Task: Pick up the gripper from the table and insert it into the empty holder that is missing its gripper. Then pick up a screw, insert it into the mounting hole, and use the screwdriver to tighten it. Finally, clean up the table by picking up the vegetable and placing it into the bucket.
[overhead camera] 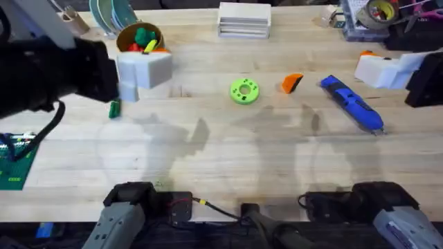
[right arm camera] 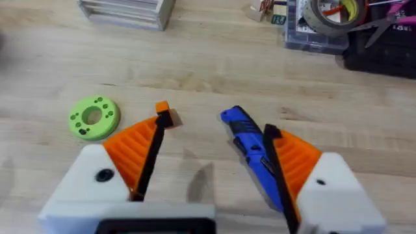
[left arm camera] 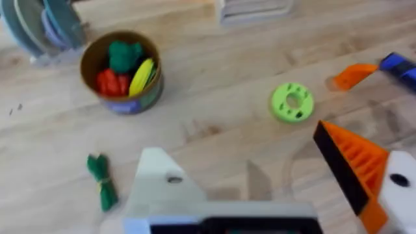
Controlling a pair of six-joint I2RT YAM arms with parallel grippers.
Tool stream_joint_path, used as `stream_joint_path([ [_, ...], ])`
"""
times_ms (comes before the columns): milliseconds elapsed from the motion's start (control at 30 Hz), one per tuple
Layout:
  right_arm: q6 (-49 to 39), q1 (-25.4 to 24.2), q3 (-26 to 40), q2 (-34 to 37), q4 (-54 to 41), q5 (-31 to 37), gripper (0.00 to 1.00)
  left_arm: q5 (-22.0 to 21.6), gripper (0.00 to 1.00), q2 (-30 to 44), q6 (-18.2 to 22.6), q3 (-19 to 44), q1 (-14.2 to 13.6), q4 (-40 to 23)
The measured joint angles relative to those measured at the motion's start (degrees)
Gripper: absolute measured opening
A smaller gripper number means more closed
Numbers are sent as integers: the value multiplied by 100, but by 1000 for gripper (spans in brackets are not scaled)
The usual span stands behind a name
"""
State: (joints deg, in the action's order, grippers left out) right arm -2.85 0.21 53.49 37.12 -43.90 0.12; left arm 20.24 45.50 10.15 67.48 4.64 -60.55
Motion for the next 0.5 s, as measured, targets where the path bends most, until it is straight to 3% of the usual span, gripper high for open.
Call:
stream_joint_path([
  [300,0,0,0,0,-2,0,985,1950,993,31,2,0,0,940],
  [500,0,0,0,0,0,0,985,2456,993,31,5,0,0,576],
])
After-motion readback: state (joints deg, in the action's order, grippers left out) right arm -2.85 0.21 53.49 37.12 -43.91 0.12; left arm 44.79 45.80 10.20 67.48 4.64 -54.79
